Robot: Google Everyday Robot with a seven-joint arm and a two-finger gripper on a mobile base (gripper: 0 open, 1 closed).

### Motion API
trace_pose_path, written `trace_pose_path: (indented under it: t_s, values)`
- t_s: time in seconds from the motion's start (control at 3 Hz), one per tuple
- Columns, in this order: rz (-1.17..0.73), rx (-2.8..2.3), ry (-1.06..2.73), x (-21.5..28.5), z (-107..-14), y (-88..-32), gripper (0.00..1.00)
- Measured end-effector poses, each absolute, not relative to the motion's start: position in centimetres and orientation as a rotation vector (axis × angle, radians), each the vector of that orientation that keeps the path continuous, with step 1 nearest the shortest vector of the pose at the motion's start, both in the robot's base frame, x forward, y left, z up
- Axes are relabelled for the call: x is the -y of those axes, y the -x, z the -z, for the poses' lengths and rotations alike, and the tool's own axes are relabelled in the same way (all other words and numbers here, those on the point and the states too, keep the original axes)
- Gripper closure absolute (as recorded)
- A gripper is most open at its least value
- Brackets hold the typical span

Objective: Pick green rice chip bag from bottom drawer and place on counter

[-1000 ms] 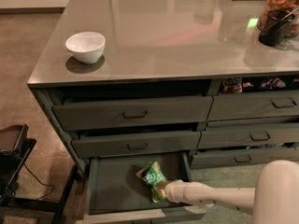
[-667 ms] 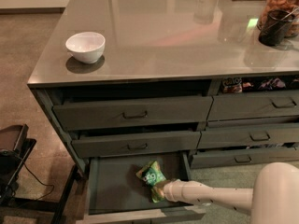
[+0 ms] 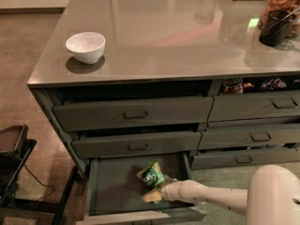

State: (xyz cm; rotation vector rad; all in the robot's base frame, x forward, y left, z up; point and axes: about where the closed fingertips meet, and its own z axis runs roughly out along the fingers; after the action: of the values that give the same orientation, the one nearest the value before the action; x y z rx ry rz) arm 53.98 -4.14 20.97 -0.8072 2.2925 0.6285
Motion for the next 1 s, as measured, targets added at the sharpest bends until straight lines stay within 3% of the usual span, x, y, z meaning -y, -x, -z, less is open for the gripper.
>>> trace_pose_path:
  t_s: [1.0]
  values:
    - [-0.542,-2.279,0.851,2.5,-17.5,-56.1,0.0]
